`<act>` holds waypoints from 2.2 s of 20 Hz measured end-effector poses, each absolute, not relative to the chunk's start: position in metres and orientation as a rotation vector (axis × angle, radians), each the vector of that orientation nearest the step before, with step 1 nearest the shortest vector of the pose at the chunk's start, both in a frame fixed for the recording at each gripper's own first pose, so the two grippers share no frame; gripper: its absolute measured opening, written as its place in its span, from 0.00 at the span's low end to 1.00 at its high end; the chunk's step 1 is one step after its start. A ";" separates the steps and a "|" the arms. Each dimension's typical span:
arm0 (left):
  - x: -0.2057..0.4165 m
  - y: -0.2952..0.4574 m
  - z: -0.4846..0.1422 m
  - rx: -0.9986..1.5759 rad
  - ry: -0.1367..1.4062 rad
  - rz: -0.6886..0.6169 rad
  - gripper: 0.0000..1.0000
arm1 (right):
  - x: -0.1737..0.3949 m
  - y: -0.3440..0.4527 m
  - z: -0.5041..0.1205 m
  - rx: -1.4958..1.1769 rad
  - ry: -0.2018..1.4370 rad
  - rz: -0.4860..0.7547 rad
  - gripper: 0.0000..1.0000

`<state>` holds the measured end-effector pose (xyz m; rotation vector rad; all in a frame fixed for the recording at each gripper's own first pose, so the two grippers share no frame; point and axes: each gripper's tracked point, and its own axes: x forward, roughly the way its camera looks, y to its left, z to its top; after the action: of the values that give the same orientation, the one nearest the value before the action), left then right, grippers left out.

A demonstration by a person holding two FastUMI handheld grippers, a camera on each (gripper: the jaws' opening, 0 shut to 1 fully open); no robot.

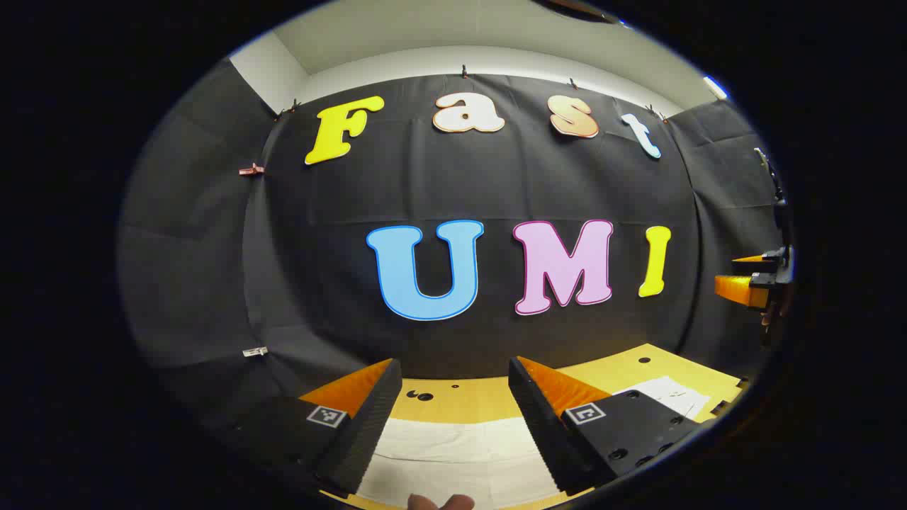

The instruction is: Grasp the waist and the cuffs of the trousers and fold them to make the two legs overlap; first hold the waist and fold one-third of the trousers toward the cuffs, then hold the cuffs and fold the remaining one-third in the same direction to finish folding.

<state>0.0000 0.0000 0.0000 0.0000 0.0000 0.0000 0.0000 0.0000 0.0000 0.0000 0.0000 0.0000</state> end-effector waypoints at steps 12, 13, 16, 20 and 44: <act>0.001 0.017 -0.014 0.060 0.034 0.007 0.96 | 0.000 -0.004 -0.009 -0.010 0.031 -0.011 0.97; 0.002 0.020 -0.018 0.076 0.038 0.006 0.96 | 0.000 -0.005 -0.010 -0.024 0.033 -0.013 0.97; 0.003 0.032 -0.031 0.135 0.052 0.007 0.96 | 0.002 -0.015 -0.023 -0.081 0.055 -0.023 0.97; 0.002 0.050 -0.073 0.265 0.109 -0.011 0.96 | 0.002 -0.035 -0.049 -0.165 0.102 -0.043 0.97; -0.036 0.176 -0.428 1.149 0.752 -0.701 0.95 | -0.074 -0.080 -0.174 -0.502 0.423 -0.143 0.97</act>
<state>-0.0362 0.1762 -0.4283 1.1491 0.7520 -0.7012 -0.0739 -0.0798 -0.1740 -0.5017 0.4228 -0.1427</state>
